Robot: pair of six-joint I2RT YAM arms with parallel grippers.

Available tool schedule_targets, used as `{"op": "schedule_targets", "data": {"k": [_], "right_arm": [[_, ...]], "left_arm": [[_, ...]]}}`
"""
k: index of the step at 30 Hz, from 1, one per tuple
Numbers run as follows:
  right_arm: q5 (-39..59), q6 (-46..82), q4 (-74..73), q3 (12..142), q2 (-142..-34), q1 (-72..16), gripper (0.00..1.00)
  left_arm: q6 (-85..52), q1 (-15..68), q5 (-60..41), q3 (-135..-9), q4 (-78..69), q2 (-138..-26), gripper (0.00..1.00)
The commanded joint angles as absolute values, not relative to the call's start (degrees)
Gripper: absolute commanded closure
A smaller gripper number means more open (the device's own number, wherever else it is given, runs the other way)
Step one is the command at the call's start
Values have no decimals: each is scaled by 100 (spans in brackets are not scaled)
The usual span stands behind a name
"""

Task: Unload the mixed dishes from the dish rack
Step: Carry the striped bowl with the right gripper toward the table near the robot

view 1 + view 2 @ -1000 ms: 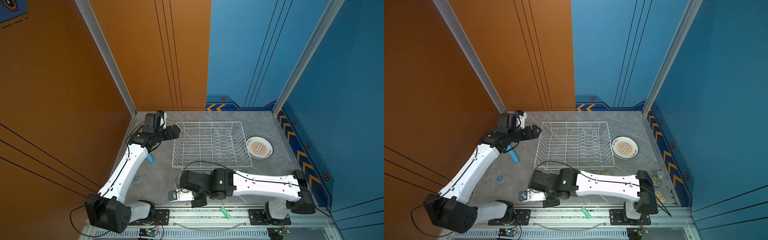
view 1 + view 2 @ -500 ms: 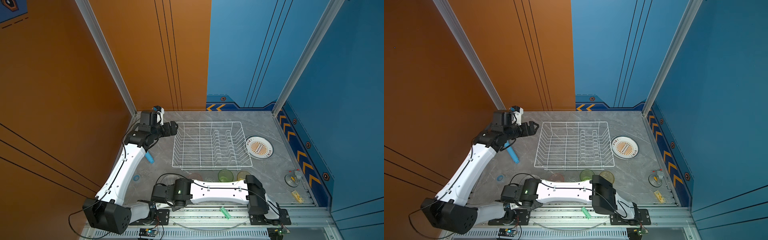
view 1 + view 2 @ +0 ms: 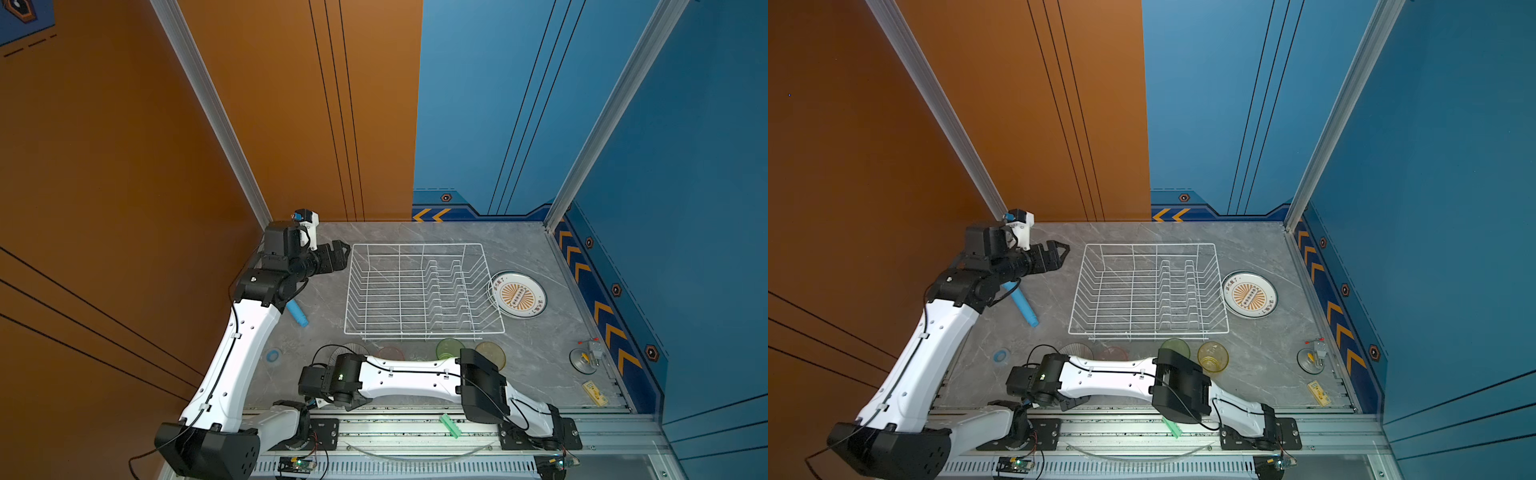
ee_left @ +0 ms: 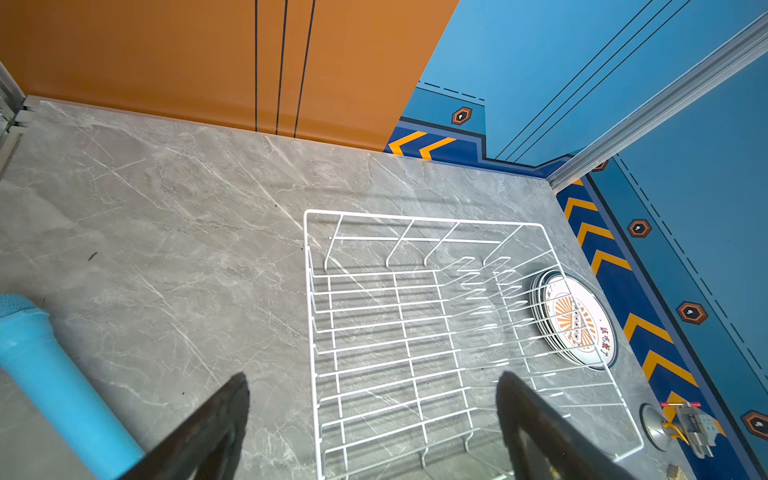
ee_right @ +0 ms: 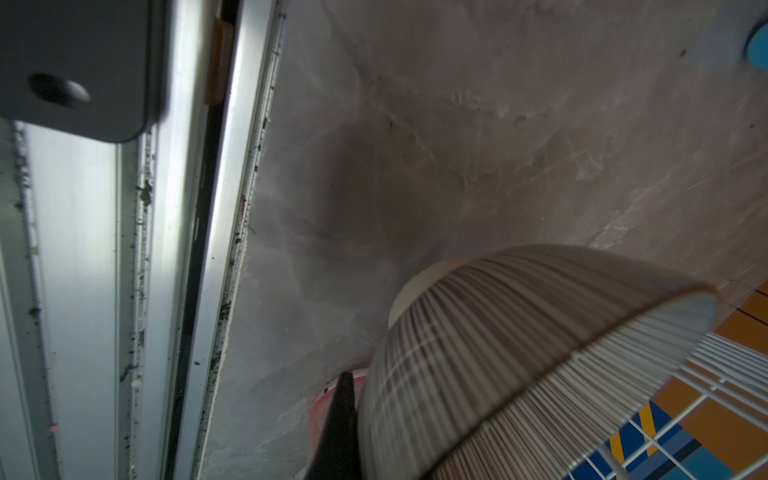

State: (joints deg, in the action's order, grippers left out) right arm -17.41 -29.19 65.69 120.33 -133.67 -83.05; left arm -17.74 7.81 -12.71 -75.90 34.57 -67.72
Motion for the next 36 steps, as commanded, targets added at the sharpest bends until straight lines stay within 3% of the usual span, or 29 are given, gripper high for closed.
{"op": "schedule_targets", "data": {"k": [1, 22, 36], "right_arm": [[-2115, -2914, 6653, 12234, -13494, -8249, 100], [-1919, -2851, 6548, 12208, -13825, -8178, 97], [-1693, -2706, 6471, 11839, -13486, -8160, 59]], "left_arm": [[-1670, 731, -1438, -7735, 3573, -6730, 7], [-1747, 742, -1485, -7711, 3559, -6759, 6], [-1819, 791, -1483, -7709, 3560, -6758, 6]]}}
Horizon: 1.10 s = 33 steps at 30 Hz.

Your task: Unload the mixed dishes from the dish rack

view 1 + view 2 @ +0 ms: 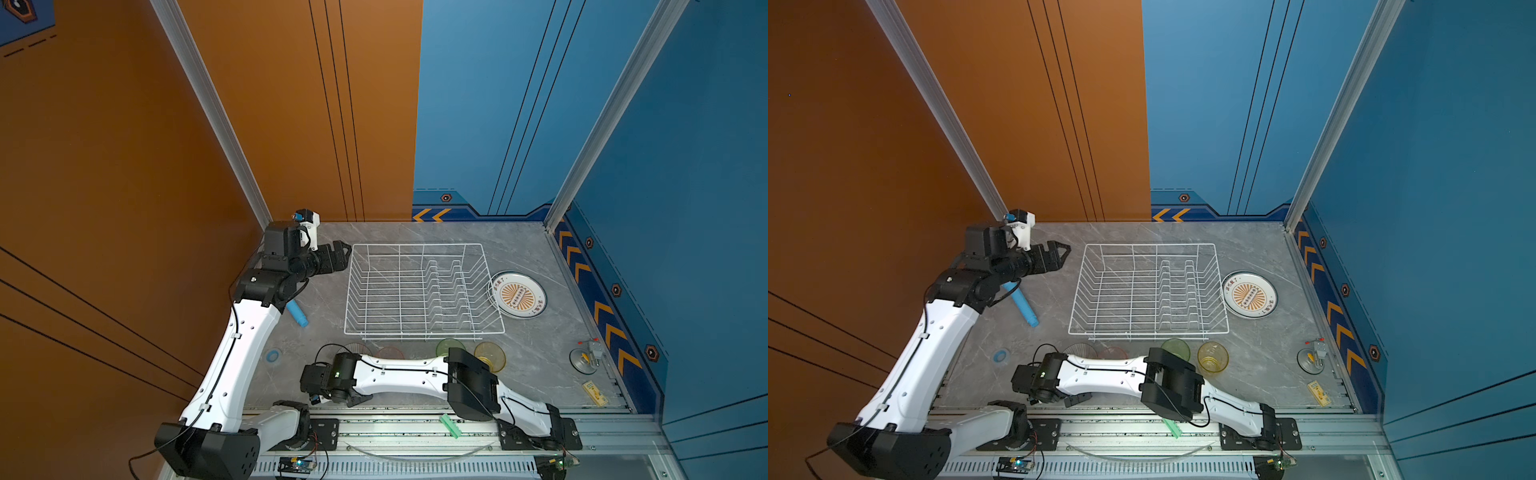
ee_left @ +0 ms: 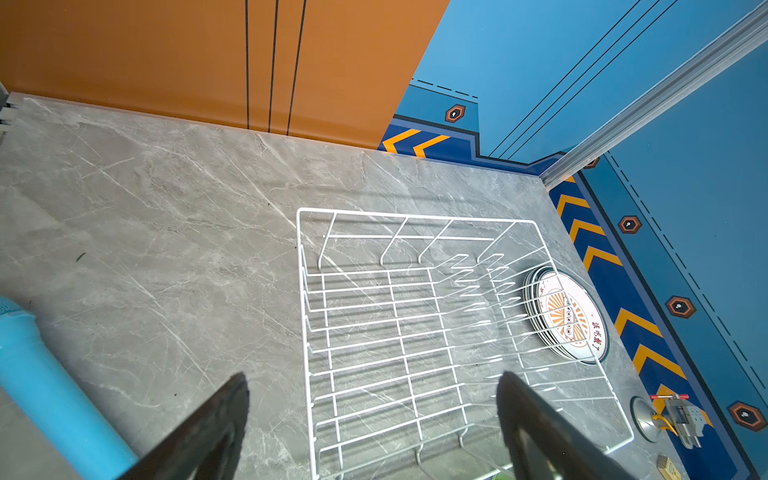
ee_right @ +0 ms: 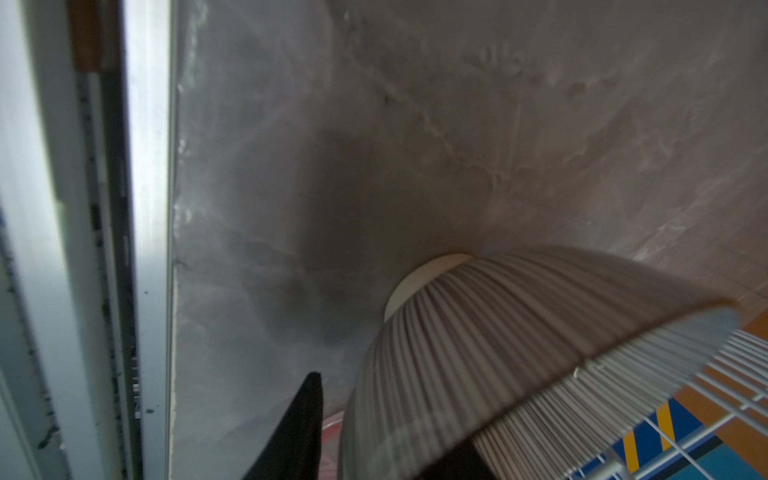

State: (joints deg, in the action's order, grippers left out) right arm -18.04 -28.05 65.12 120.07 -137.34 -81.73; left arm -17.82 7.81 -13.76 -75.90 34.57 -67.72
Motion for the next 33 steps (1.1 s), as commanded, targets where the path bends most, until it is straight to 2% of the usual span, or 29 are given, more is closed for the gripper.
{"op": "schedule_targets", "data": {"k": [1, 14, 20, 23, 26, 29, 33], "right_arm": [[-1696, -2707, 6396, 11756, -13374, -8171, 58], [-1177, -2783, 5600, 10805, -11837, -8348, 55], [-664, -2438, 4843, 9770, -10450, -8203, 55], [-721, -2070, 4238, 9008, -9487, -7859, 53], [-1031, -1594, 3608, 8173, -8514, -7356, 46], [-1199, -924, 3183, 7468, -7645, -6637, 37], [-1412, -7, 3051, 6748, -6722, -5339, 32]], "left_arm": [[-1818, 804, -1468, -7700, 3559, -6759, 6], [-1837, 896, -1241, -7472, 3557, -6863, 6], [-1803, 897, -1200, -7353, 3536, -6918, 6], [-1751, 899, -1112, -7164, 3389, -6858, 6], [-1731, 891, -961, -6916, 3150, -6747, 6], [-1673, 868, -757, -6639, 2900, -6645, 6], [-1542, 827, -332, -6138, 2373, -6498, 5]]}}
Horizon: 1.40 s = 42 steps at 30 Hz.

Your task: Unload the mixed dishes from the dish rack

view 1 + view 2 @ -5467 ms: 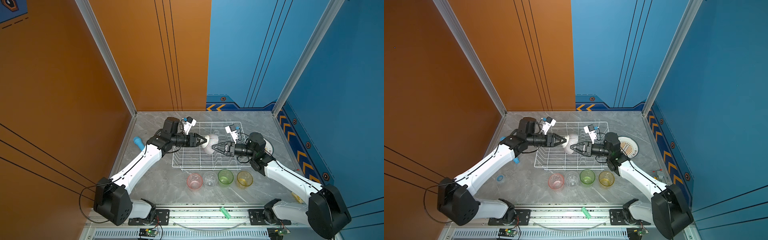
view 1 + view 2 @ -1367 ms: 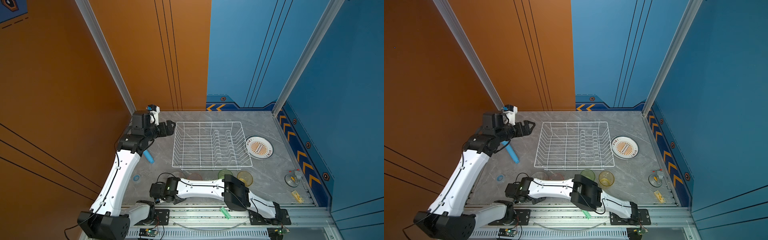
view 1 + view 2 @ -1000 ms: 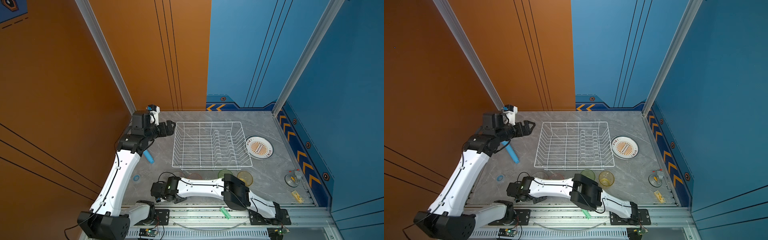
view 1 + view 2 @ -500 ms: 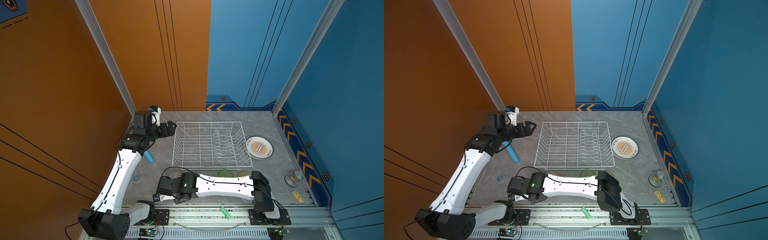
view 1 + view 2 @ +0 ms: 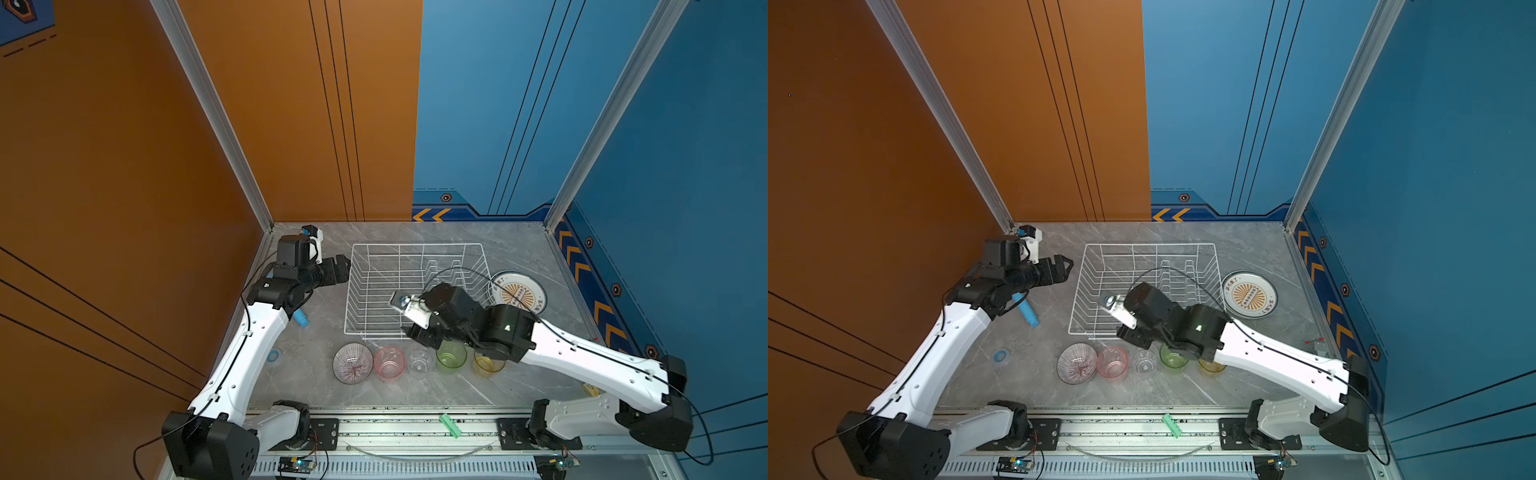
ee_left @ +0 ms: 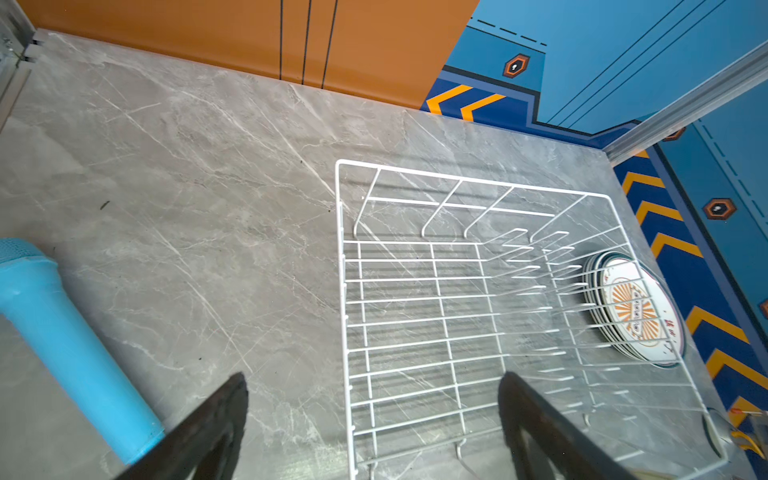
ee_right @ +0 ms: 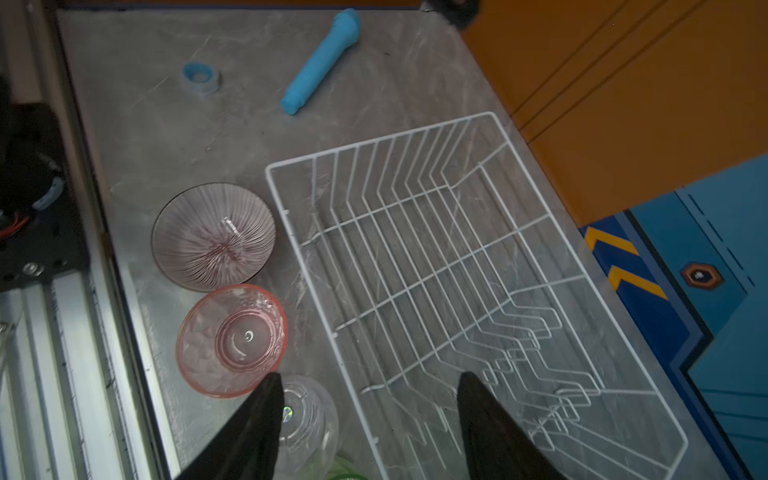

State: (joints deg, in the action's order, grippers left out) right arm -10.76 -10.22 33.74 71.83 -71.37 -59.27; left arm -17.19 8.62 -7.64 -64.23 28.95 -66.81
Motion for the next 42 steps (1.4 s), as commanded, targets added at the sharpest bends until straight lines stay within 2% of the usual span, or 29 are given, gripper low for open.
{"op": "schedule_targets", "data": {"k": [1, 5, 9, 13, 22, 29, 34, 42], "right_arm": [[-1512, 171, 3048, 6590, -6532, -5026, 32], [-1620, 924, 3020, 5904, -5841, -3455, 30], [-1064, 1347, 2787, 5192, -5400, -1973, 30], [-554, 1533, 2441, 4567, -5158, -1119, 30], [-460, 1553, 1940, 4104, -5315, -817, 29], [-1060, 1491, 999, 3668, -5674, -792, 27], [-1799, 1311, -315, 3030, -6009, -635, 24], [-2156, 1085, -3505, 1958, -7191, -431, 22]], "left_arm": [[-1509, 817, -246, -5998, 2214, -6462, 5], [-1419, 722, 49, -5292, 1415, -6355, 5], [-1160, 668, 447, -4623, 377, -6388, 2], [-647, 641, 792, -4089, -456, -6609, 2], [208, 586, 1154, -2526, -3395, -7532, 2], [386, 542, 1378, -1866, -6167, -9104, 2], [397, 497, 1084, -1911, -5845, -8979, 2], [395, 488, 1062, -1924, -5792, -8973, 2]]}}
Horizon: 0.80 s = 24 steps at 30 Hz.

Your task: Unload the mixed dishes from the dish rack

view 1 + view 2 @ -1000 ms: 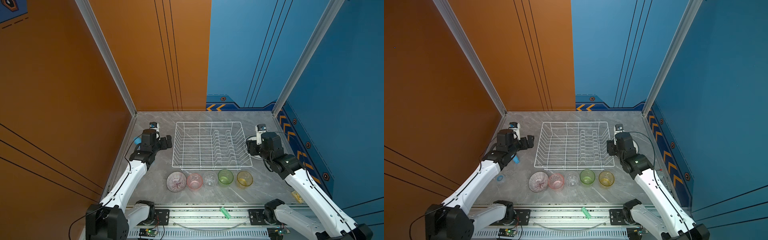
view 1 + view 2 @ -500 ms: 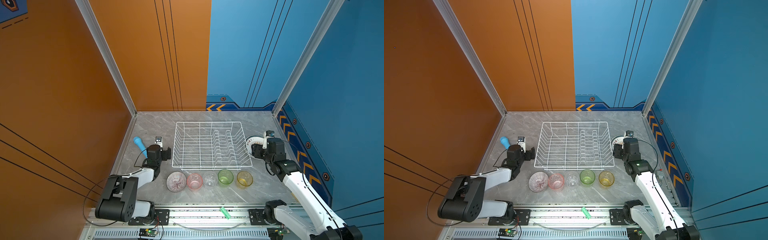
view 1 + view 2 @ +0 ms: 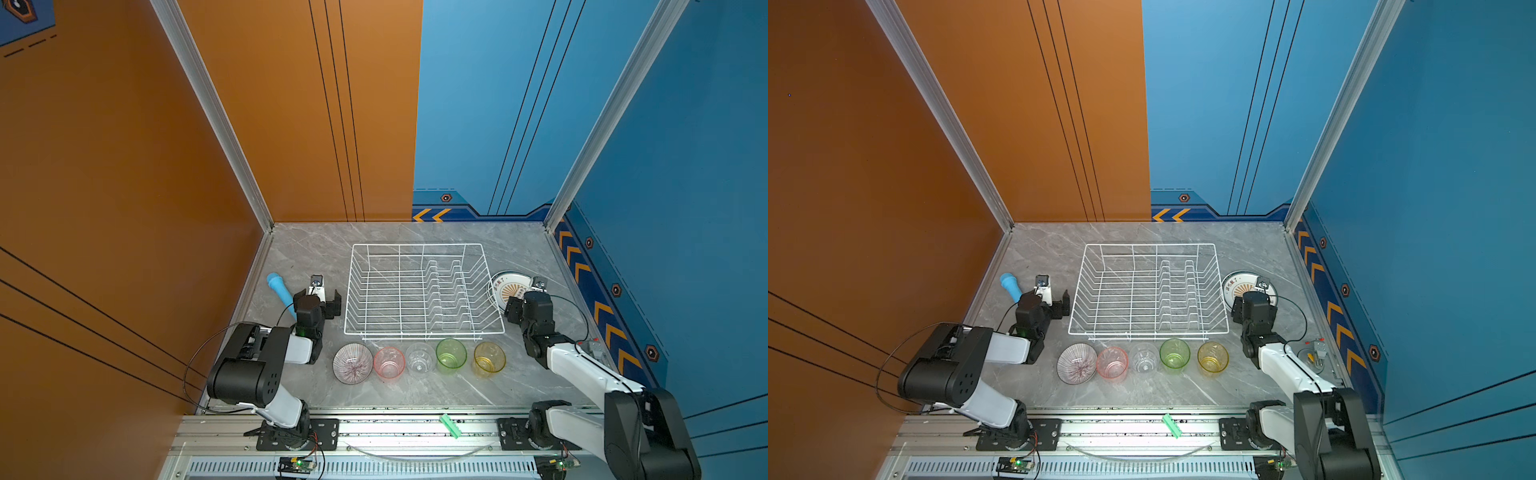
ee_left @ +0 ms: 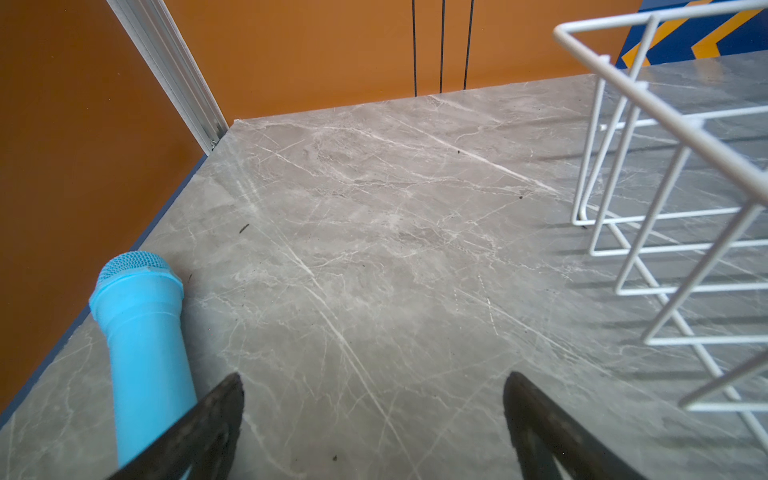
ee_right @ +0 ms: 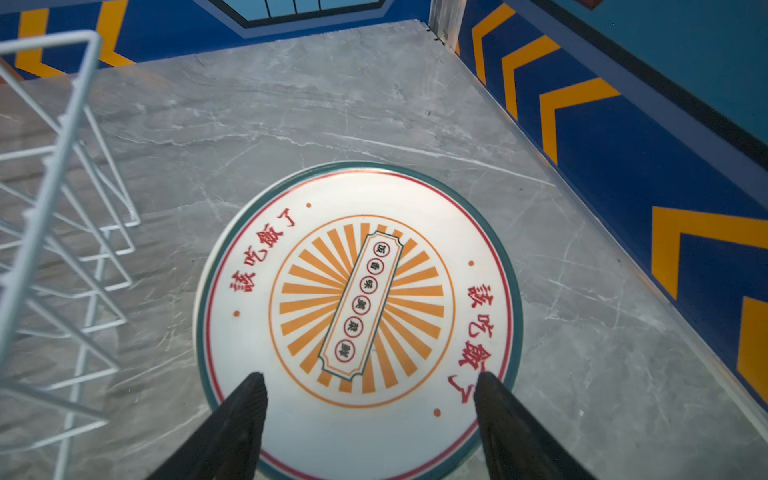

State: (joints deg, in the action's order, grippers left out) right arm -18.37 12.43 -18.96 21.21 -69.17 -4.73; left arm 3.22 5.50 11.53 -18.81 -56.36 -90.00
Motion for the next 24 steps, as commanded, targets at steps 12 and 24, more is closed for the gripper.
{"op": "schedule_targets", "data": {"k": [12, 24], "right_arm": [[-1749, 364, -6538, 1583, -9009, -404, 9], [-1688, 457, -5429, 2030, -8868, -352, 0]], "left_arm": [[394, 485, 1039, -1931, -5790, -8966, 2], [373, 466, 1017, -1969, -5722, -8973, 2]]}}
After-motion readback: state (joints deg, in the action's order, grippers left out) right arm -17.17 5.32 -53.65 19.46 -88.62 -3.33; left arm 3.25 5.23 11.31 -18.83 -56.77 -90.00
